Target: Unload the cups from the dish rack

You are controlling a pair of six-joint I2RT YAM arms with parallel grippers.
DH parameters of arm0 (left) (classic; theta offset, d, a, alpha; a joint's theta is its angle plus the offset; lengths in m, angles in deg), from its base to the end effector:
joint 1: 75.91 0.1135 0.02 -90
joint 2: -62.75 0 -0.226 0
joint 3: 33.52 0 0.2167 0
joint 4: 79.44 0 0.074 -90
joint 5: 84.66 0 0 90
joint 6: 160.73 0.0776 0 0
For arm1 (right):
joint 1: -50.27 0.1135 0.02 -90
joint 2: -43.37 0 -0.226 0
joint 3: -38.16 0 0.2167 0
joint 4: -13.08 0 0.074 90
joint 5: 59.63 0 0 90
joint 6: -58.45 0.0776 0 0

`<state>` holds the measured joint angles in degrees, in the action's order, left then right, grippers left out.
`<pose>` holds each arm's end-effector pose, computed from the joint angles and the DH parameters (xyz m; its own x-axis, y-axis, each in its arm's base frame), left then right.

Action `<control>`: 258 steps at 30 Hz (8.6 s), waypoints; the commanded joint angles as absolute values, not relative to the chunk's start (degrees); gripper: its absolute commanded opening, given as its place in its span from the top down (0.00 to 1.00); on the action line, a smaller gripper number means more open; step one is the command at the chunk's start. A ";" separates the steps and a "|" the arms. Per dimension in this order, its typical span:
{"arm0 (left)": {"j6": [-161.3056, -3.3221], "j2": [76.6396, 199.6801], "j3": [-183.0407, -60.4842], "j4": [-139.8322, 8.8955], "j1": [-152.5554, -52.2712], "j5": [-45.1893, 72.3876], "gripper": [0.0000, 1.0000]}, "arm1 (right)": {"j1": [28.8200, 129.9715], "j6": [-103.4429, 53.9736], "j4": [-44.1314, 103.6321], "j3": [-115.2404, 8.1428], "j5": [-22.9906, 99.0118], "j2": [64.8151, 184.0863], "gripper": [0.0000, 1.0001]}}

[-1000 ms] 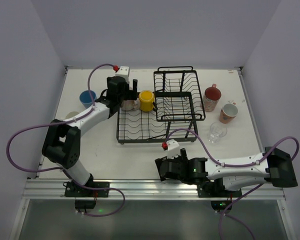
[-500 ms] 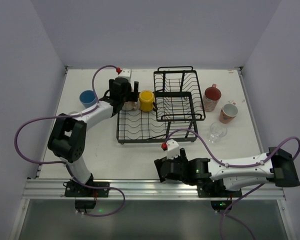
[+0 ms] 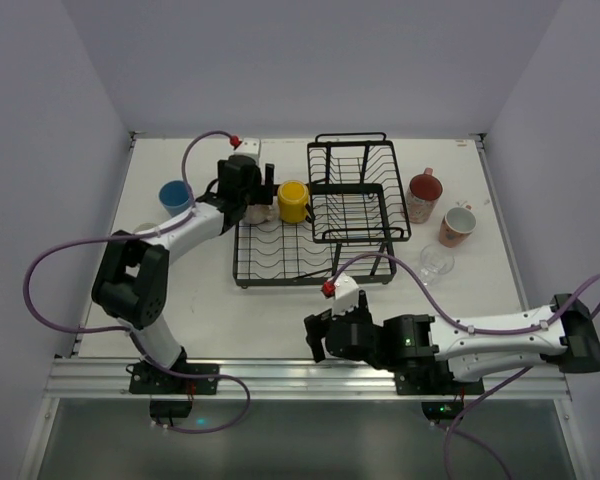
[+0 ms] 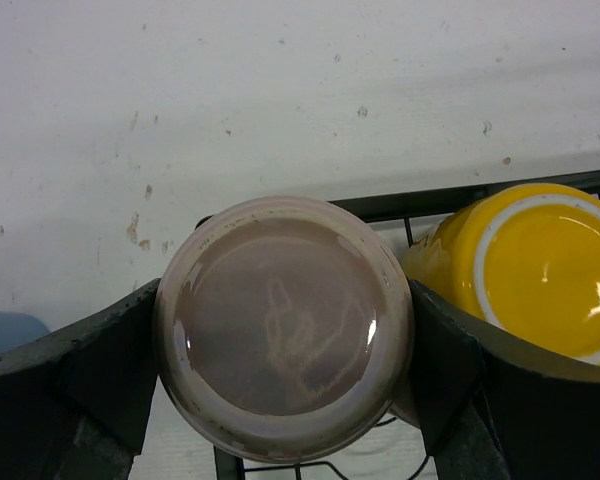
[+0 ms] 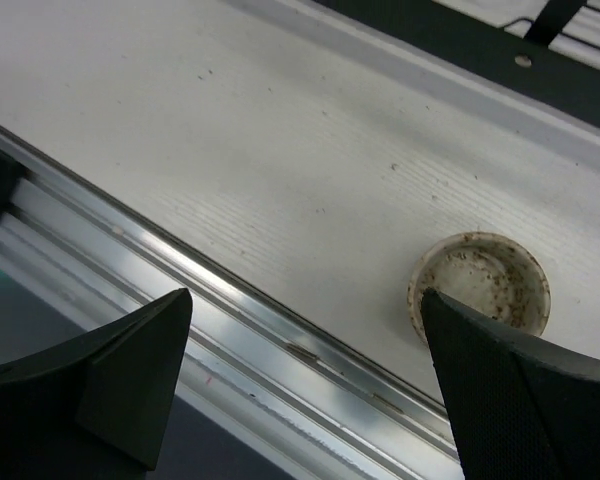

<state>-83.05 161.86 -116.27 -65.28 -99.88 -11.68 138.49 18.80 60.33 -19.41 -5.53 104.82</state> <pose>0.3669 -0.1382 0.2003 -0.4871 -0.0067 -0.8733 0.0554 0.9977 -0.0386 0.0521 0.2126 0.1908 -0.6300 -0.1940 -0.7520 -0.4907 0.8499 0.1919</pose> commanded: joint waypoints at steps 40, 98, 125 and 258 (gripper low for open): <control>-124.60 91.58 -85.19 -102.91 -99.20 30.82 1.00 | 111.09 20.74 6.76 -30.30 32.72 98.12 0.13; -89.28 90.70 -88.36 -43.59 -99.29 12.46 0.00 | 110.39 17.32 88.39 -30.39 6.65 88.89 1.00; -101.67 111.96 -88.00 -58.43 -100.69 16.15 0.00 | 104.41 25.85 72.93 -13.95 -2.15 96.11 0.59; -106.99 86.40 -95.10 -72.82 -102.90 12.39 0.00 | 110.38 24.73 0.65 -45.76 51.82 117.37 1.00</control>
<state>-119.90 86.87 -87.13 -84.51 -103.77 21.24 109.77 29.27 -7.44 -41.20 54.23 116.89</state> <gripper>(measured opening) 0.953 0.088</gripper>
